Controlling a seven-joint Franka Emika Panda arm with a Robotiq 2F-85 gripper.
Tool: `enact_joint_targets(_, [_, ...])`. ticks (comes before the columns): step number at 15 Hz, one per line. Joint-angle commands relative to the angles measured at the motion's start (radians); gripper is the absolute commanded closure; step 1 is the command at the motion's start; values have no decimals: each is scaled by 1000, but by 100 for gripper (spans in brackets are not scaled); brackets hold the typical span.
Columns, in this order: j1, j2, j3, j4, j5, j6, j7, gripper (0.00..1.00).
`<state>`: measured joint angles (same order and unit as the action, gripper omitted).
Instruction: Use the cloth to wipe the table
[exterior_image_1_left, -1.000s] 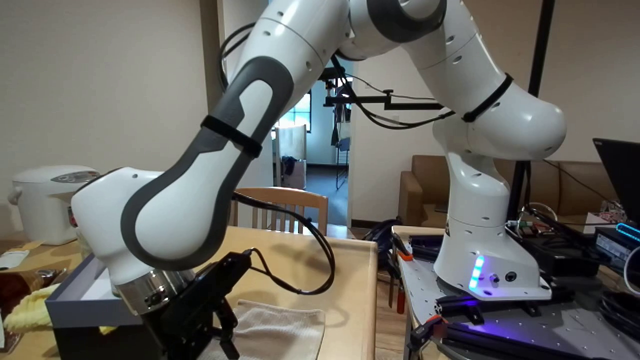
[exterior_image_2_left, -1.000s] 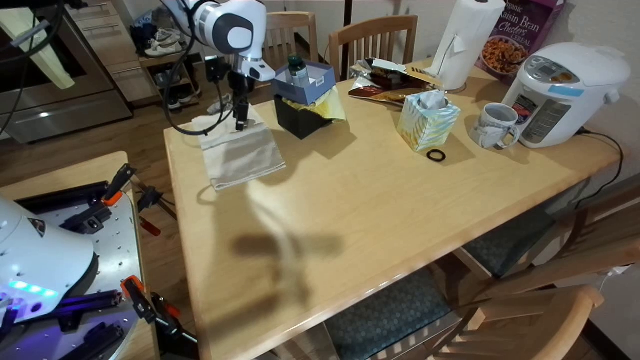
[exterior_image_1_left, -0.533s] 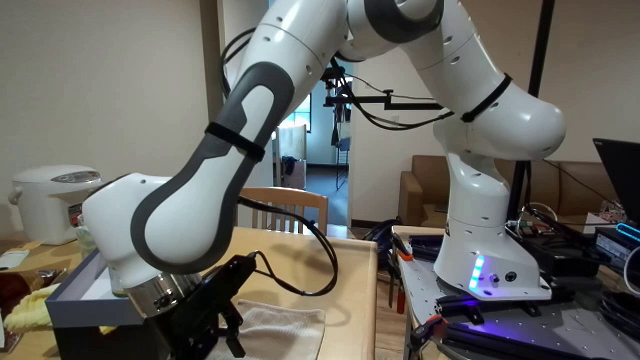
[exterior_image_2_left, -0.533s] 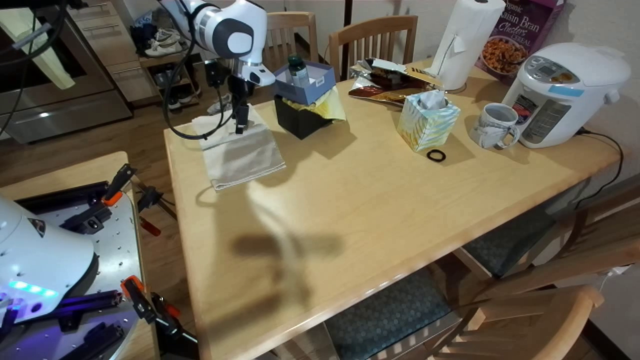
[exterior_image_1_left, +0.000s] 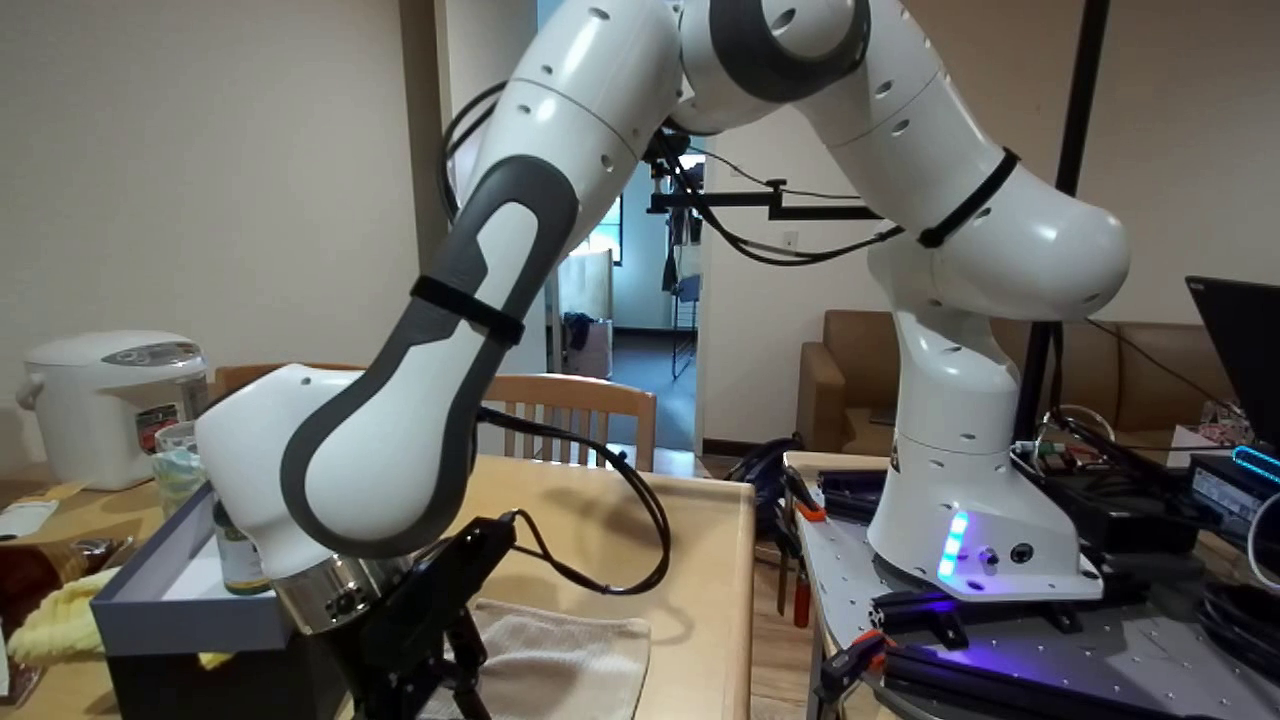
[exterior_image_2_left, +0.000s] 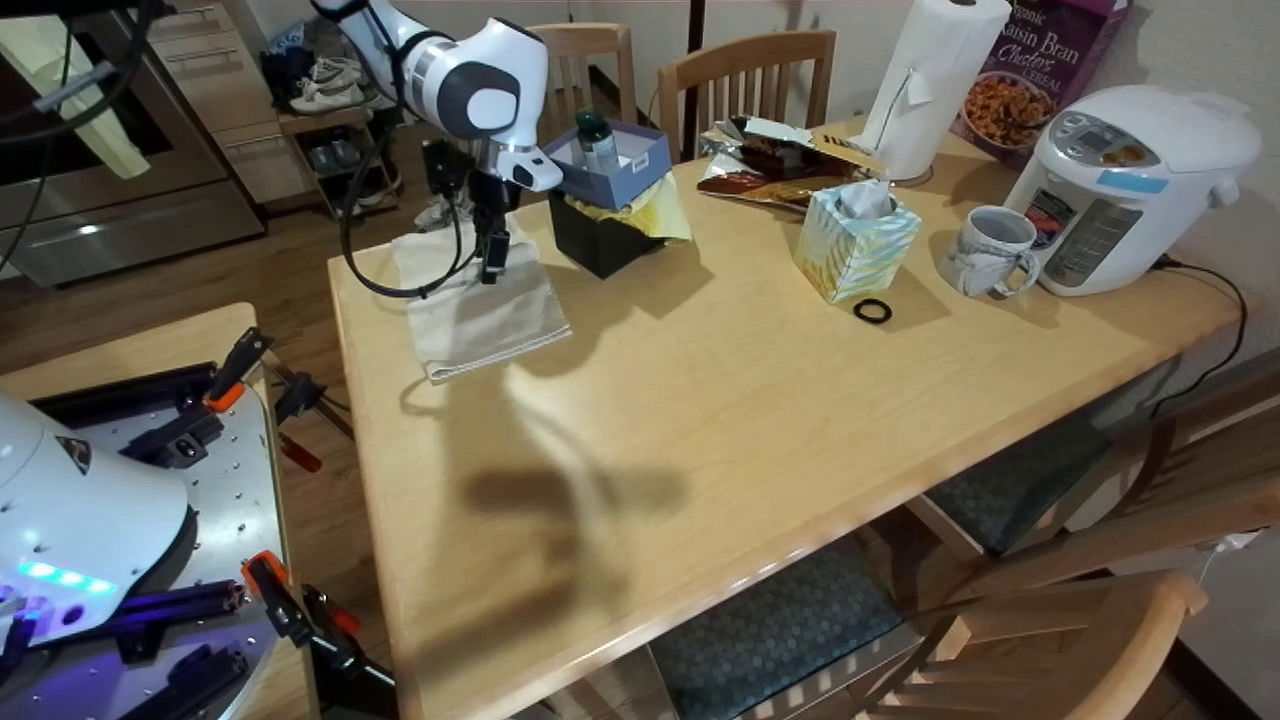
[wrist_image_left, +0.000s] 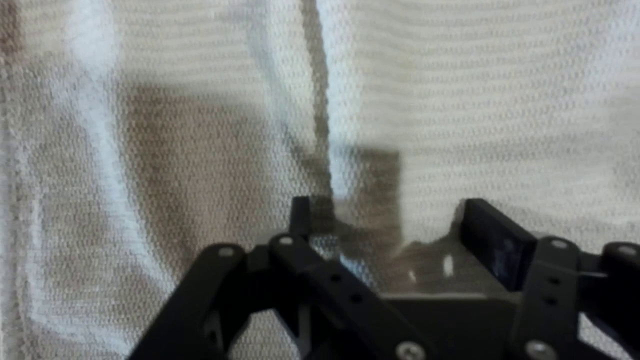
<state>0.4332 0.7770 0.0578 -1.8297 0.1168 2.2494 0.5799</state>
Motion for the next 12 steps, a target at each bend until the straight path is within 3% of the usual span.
enact_joint_targets(1, [-14,-24,-1,-35,-25,64,-18,54])
enact_joint_targets(8, [-39,6,48,-11,9,360,-148,99])
enact_joint_targets(12, [-107,64,131,6,56,497,-264,98])
